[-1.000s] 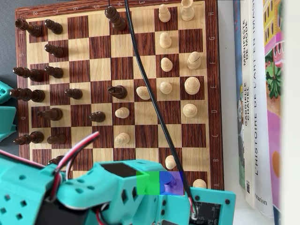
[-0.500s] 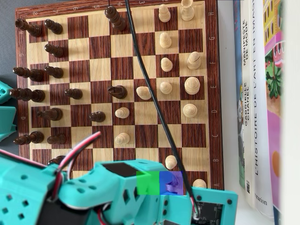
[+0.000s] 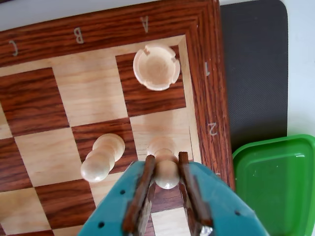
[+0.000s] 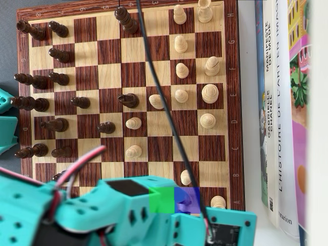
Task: Play chess
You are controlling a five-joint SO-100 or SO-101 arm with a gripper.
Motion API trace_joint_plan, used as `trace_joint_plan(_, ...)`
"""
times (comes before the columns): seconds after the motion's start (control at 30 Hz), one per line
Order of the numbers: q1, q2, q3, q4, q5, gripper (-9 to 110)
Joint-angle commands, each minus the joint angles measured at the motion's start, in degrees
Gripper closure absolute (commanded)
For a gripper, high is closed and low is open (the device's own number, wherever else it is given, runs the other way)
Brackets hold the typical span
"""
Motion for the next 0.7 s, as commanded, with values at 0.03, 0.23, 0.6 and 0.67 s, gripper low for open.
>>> trace_joint_plan(0.03, 0.35, 6.24, 1.76, 0.18, -0.26, 97)
trace_joint_plan(0.23, 0.26, 9.58, 6.33, 0.18, -0.26, 97)
trace_joint_plan(0.6, 1.32, 14.94, 13.80, -0.09, -0.26, 97)
trace_joint_plan(0.67, 2.02, 14.94, 14.33, -0.26, -0.26, 97)
